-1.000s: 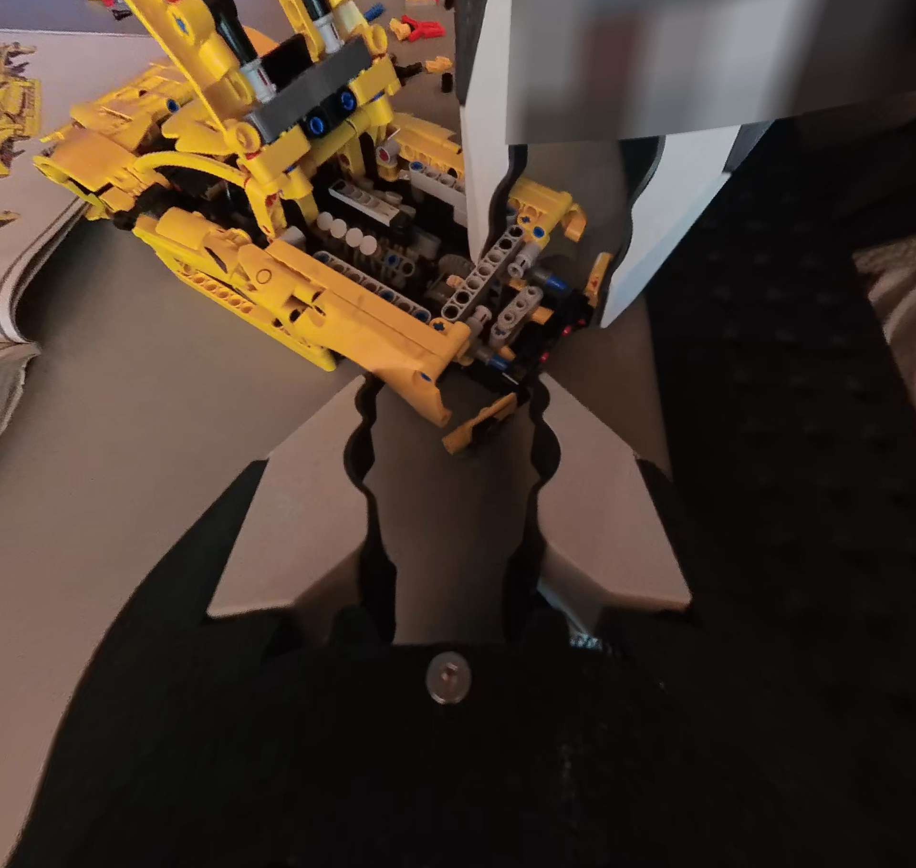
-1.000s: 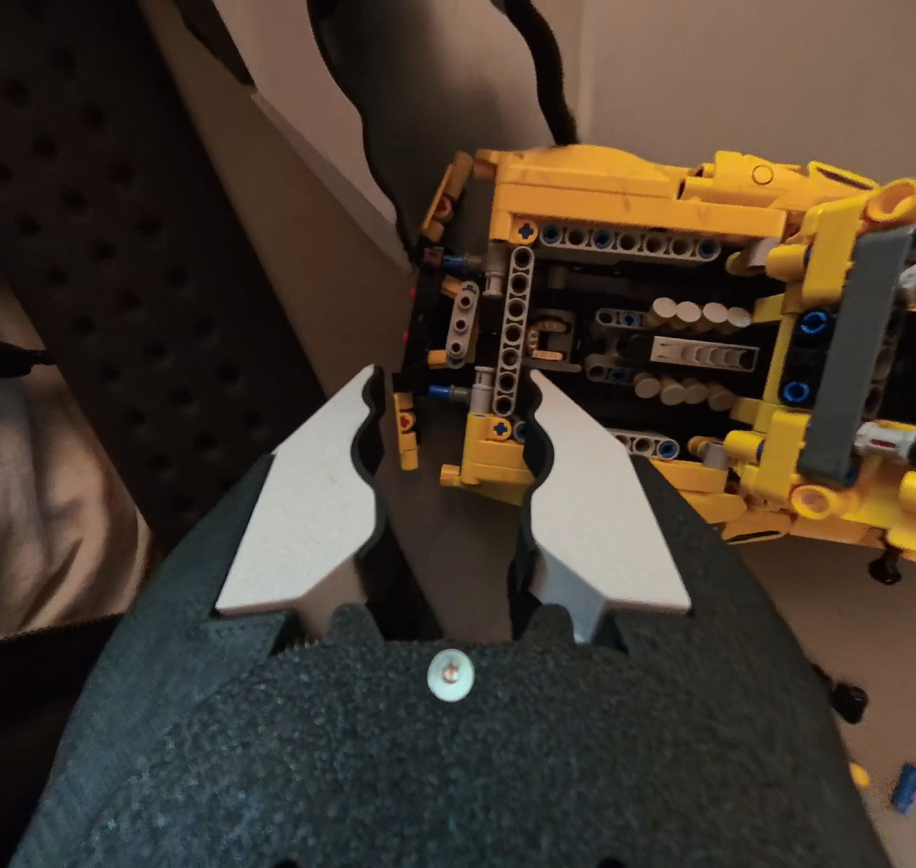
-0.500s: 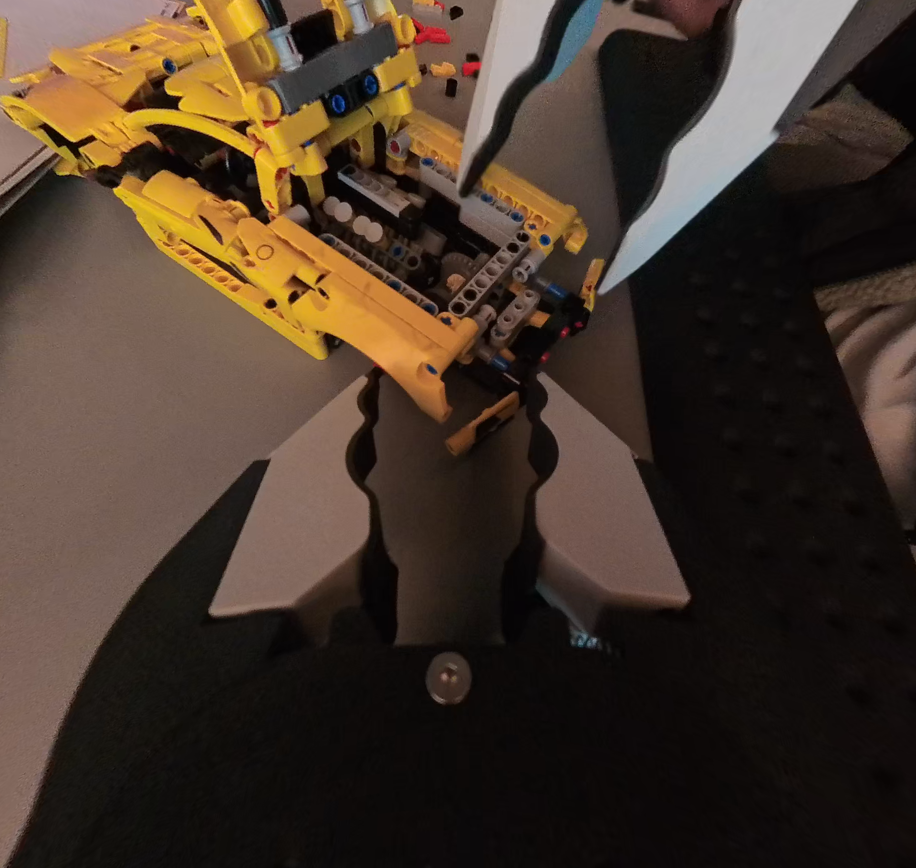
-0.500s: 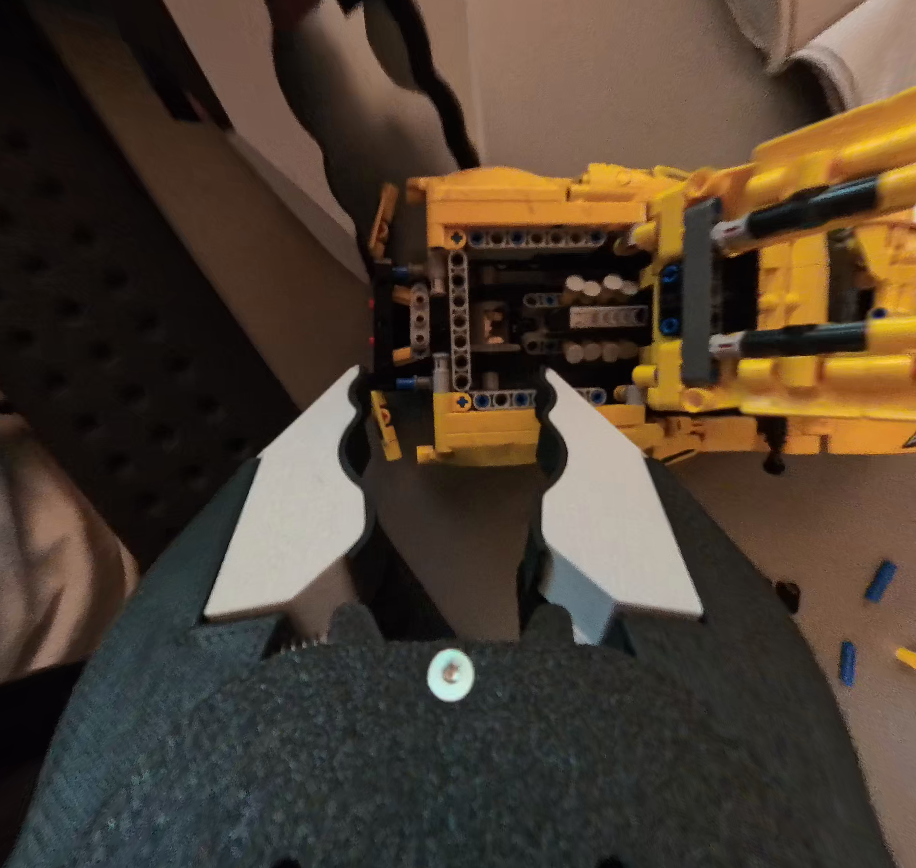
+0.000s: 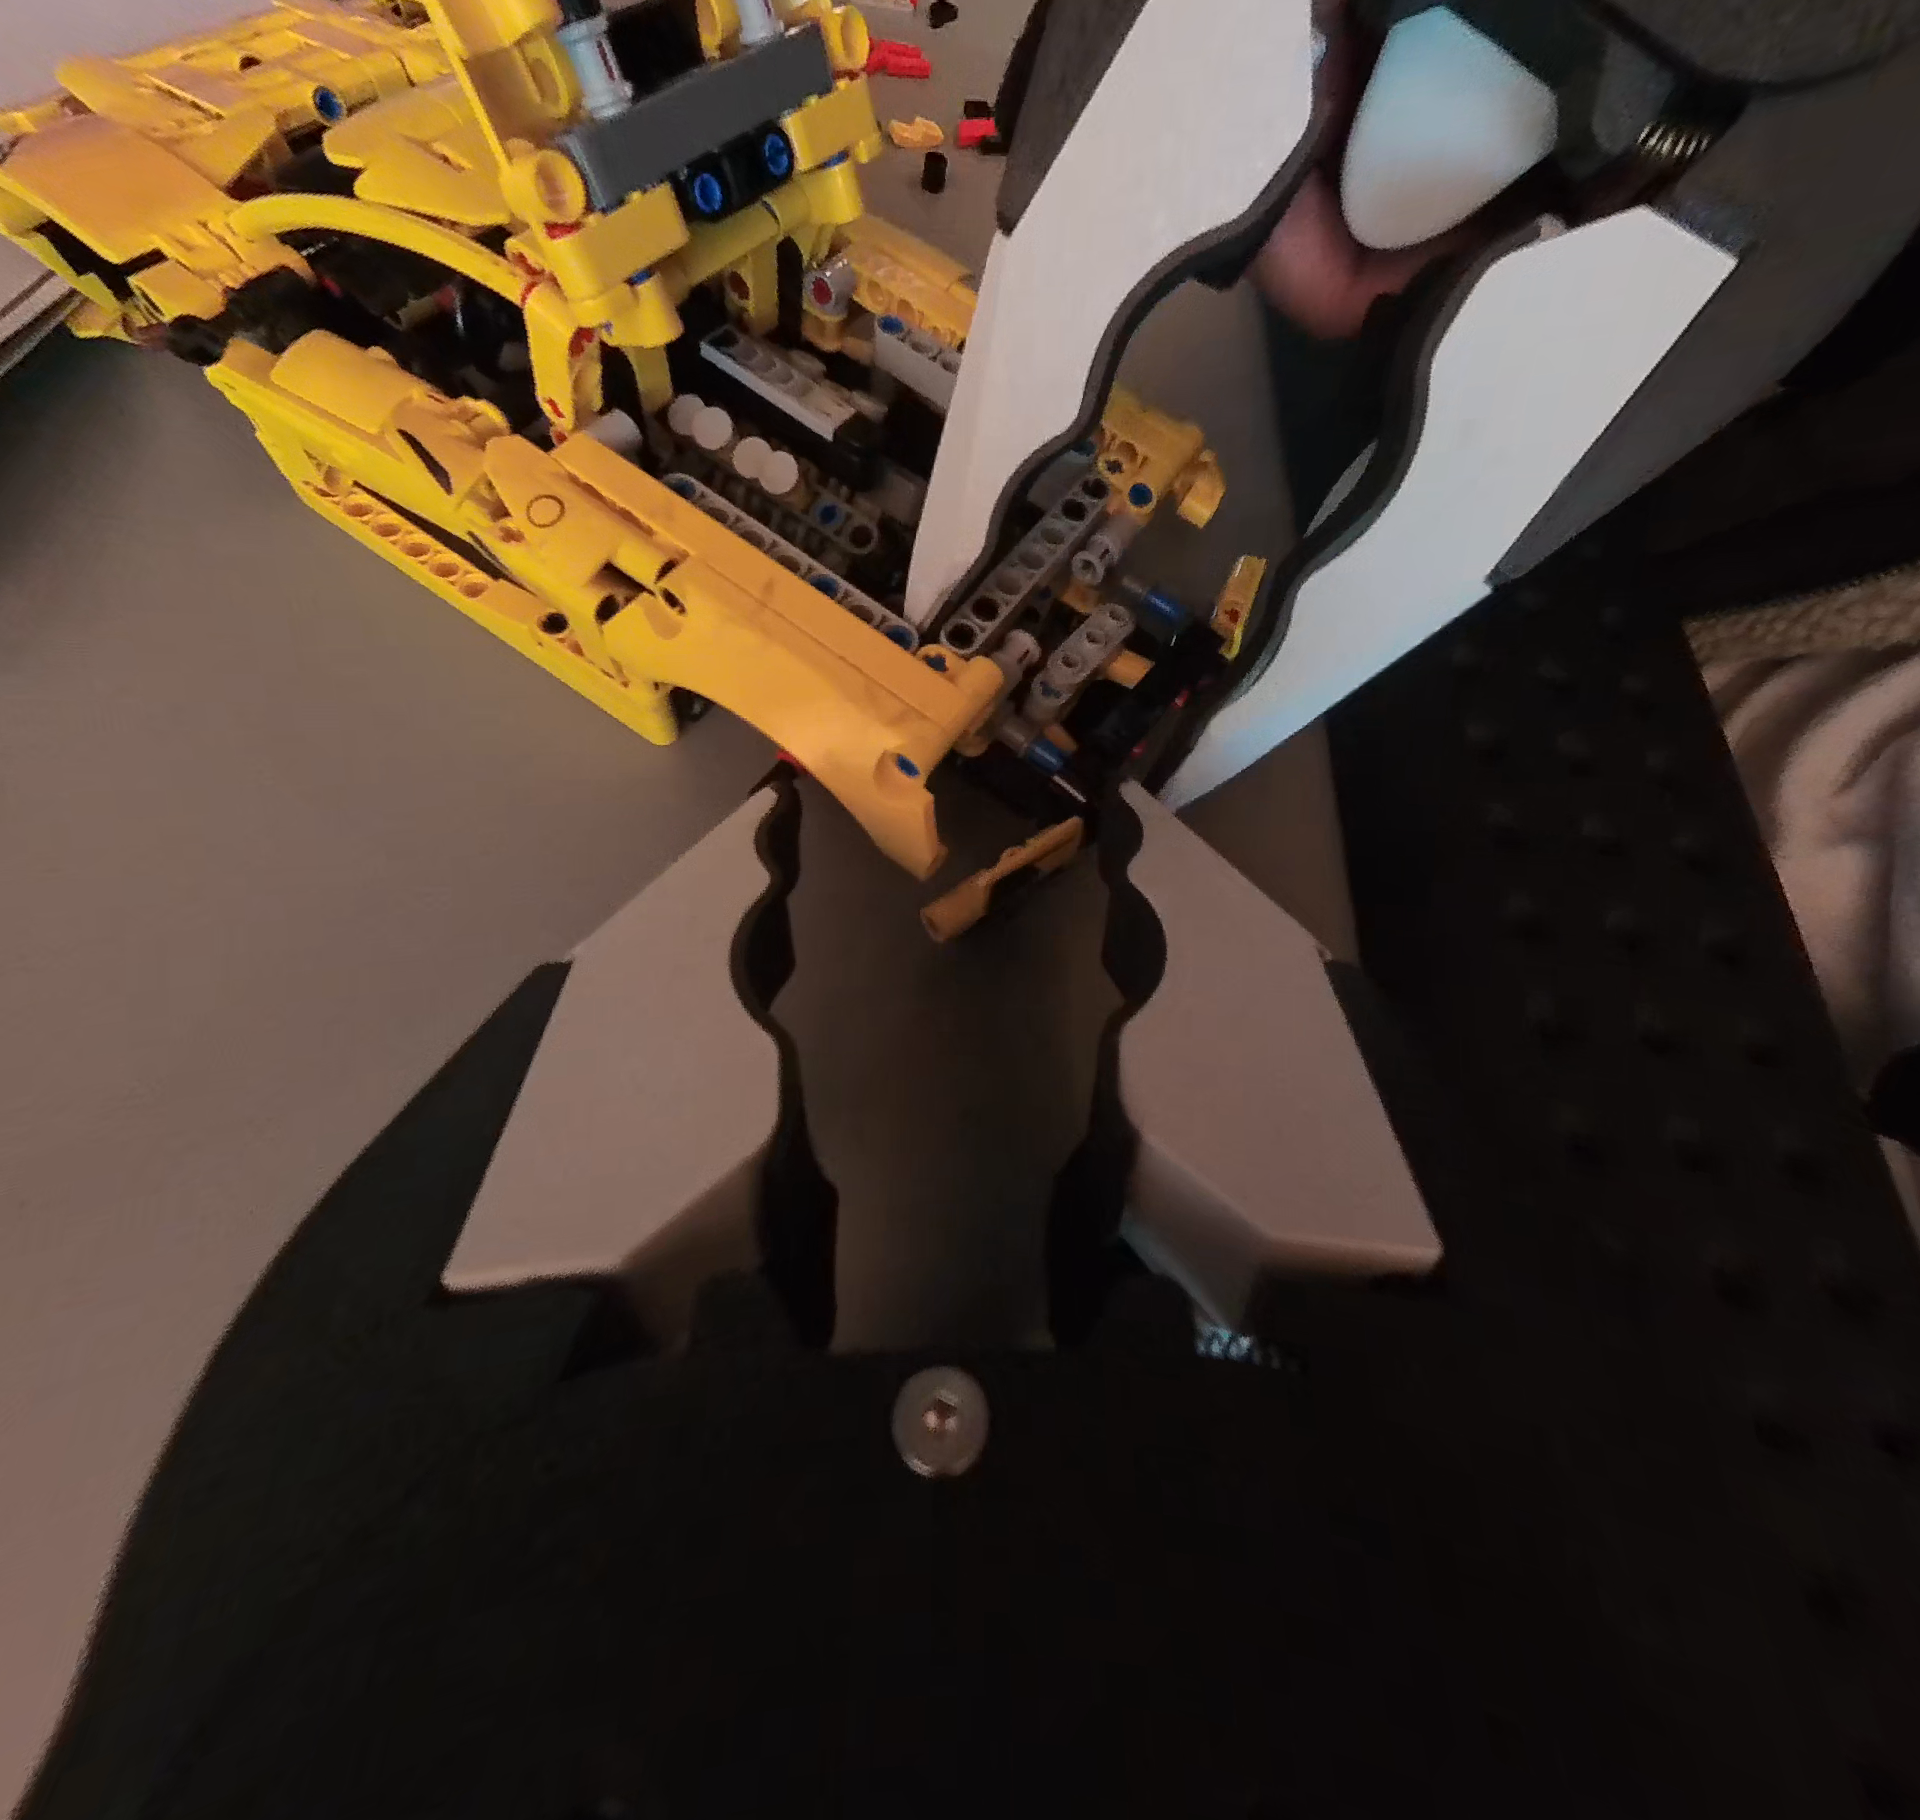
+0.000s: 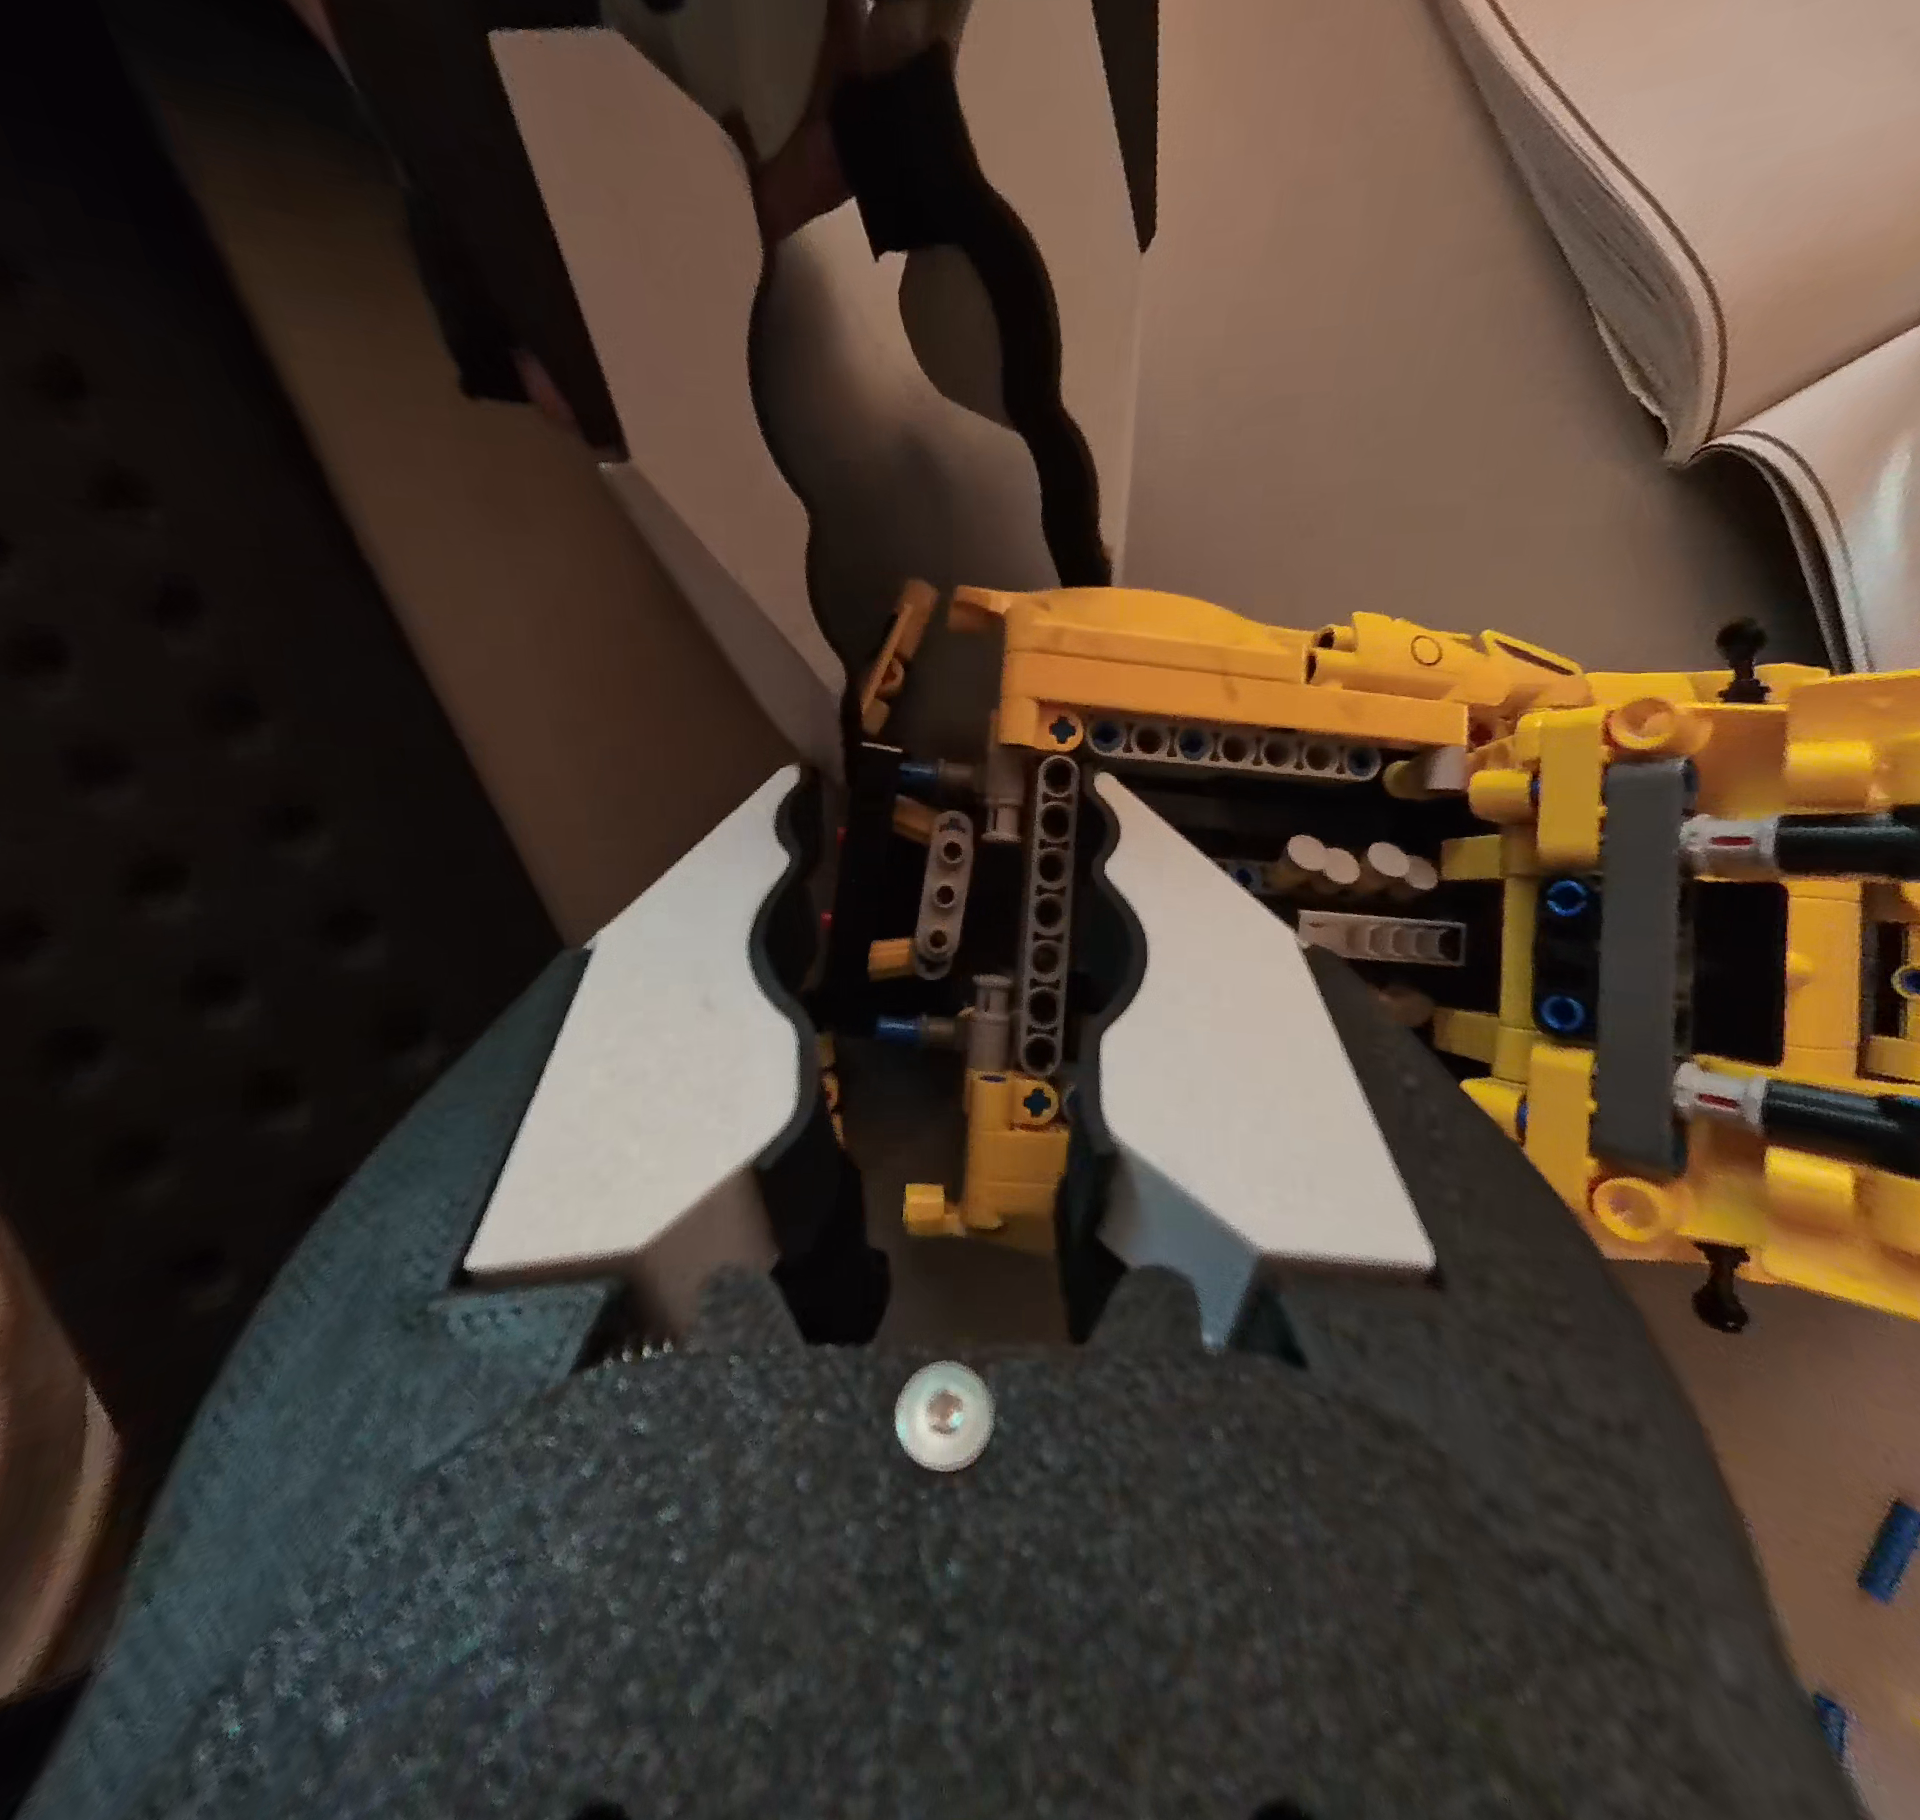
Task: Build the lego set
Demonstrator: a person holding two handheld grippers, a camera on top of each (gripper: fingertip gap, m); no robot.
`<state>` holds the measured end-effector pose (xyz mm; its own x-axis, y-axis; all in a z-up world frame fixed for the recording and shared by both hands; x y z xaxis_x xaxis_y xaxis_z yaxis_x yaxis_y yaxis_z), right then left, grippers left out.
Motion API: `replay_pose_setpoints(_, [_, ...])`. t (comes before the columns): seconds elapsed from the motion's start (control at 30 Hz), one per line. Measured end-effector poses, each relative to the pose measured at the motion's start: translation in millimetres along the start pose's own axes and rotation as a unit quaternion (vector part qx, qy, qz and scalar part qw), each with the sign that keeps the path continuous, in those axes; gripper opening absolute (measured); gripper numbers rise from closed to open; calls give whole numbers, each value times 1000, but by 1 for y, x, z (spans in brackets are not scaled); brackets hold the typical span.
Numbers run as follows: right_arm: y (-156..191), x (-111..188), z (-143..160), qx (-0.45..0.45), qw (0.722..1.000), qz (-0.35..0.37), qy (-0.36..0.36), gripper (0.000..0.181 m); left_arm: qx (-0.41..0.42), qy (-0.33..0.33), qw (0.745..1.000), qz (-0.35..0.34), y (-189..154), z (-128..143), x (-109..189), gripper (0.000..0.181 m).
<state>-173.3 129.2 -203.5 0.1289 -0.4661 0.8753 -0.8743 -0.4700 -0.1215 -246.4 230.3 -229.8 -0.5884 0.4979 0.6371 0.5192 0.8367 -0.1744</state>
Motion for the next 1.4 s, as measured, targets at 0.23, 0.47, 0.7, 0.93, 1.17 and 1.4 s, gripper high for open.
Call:
replay_pose_setpoints(0.23, [-2, 1, 3, 18, 1000, 5, -6, 43, 1, -16, 999, 34, 4, 8, 15, 41])
replay_pose_setpoints(0.47, [-4, 1, 2, 16, 1000, -6, -5, 42, -24, 5, 999, 49, 2, 12, 15, 22])
replay_pose_setpoints(0.7, [-5, 1, 2, 13, 1000, -8, -1, 41, -23, 6, 999, 45, 1, 12, 15, 20])
replay_pose_setpoints(0.93, [-5, 1, 4, 22, 1000, -4, -8, 41, -36, 3, 999, 25, -1, 11, 14, 20])
replay_pose_setpoints(1.17, [-6, 2, 4, 26, 1000, -7, -12, 42, -28, 1, 999, 21, -1, 11, 15, 21])
replay_pose_setpoints(1.4, [-6, 2, 5, 27, 1000, -11, -10, 42, -33, -36, 998, 34, -3, 12, 32, 13])
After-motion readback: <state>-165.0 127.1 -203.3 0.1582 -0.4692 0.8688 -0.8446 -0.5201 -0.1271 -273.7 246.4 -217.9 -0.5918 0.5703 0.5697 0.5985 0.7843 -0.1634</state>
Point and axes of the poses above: each gripper's, where its closed fingertips meet, x back along the fingers, z out of its underside, y = z × x across the jaws, the point moved 9 cm from there along x, back along the fingers, and after that the axes turned 7 degrees about y, right-handed, at the moved point
